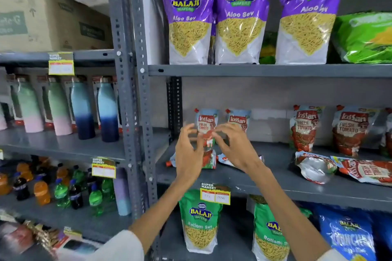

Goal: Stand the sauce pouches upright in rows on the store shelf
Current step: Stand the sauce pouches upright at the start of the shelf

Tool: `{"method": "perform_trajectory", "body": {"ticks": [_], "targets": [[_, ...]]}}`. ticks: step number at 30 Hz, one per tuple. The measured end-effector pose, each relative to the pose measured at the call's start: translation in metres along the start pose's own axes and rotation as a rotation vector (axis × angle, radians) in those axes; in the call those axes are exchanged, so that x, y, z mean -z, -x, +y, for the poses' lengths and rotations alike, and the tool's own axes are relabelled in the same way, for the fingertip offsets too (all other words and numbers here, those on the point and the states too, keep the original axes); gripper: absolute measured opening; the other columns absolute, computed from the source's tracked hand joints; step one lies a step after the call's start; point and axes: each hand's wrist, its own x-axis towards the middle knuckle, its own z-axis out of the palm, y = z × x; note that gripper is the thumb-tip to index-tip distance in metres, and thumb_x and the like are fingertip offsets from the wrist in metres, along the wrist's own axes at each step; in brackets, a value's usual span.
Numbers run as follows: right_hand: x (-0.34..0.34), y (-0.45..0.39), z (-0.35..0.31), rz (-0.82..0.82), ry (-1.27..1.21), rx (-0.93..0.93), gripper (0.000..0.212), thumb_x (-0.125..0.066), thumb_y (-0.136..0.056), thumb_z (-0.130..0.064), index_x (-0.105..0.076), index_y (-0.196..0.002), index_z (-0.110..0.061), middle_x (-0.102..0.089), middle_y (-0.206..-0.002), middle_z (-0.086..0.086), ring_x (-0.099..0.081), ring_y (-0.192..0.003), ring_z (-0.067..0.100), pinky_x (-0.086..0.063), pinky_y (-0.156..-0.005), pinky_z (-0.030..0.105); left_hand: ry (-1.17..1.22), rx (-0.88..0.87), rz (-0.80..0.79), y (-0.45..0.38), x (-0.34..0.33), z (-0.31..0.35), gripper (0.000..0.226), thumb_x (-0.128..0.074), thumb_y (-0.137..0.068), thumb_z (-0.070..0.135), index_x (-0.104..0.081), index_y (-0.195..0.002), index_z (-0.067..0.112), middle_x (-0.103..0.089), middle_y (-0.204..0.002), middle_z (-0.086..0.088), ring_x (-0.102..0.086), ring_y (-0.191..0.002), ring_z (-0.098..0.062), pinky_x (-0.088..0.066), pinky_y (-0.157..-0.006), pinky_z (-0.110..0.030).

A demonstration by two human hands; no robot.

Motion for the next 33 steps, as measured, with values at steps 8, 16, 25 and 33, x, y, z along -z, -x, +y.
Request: {"method": "perform_trajectory", "body": {"ticks": [8, 16, 25, 33], "targets": [[-0.081, -0.026, 0.032, -0.346, 0.045, -0.232, 0.022, -0.062, -0.088, -0.036, -0.069, -0.093, -0.016, -0.071, -0.098, 0.006, -0.067, -0.089, 0.023, -0.056, -0.08, 0.042, 0.704, 1.067, 0.202, 0.011, -0.017, -0.052, 0.034, -0.051, -0.1, 0.015, -0.052, -0.133, 0.004, -0.061, -0.124, -0.021, -0.062, -0.1, -0.029, -0.056, -0.065, -0.04], [-0.15, -0.07, 0.063, -0.809, 0.049, -0.465, 0.053, -0.059, -0.088, -0.051, -0.063, -0.115, -0.006, -0.067, -0.12, 0.016, -0.065, -0.105, 0.031, -0.053, -0.091, 0.037, 0.915, 1.267, -0.053, -0.024, -0.007, -0.083, 0.038, -0.05, -0.101, 0.03, -0.056, -0.118, -0.003, -0.058, -0.098, -0.027, -0.058, -0.092, -0.04, -0.044, -0.099, -0.051], [-0.141, -0.056, 0.048, -0.623, -0.238, -0.426, 0.03, -0.053, -0.096, -0.04, -0.056, -0.097, -0.01, -0.068, -0.089, 0.007, -0.065, -0.083, 0.021, -0.052, -0.07, 0.034, 0.579, 1.165, -0.183, -0.042, -0.016, -0.101, 0.049, -0.076, -0.085, 0.019, -0.049, -0.124, 0.01, -0.058, -0.129, -0.022, -0.058, -0.122, -0.04, -0.052, -0.097, -0.047], [-0.137, -0.048, 0.04, -0.058, -0.665, -0.466, 0.03, -0.051, -0.099, -0.013, -0.034, -0.123, -0.007, -0.06, -0.12, 0.003, -0.062, -0.104, 0.011, -0.056, -0.088, 0.029, 0.276, 0.357, -0.176, -0.08, -0.011, -0.111, 0.043, -0.075, -0.078, -0.009, -0.068, -0.094, 0.03, -0.077, -0.087, 0.005, -0.074, -0.084, -0.007, -0.061, -0.074, -0.026]]}}
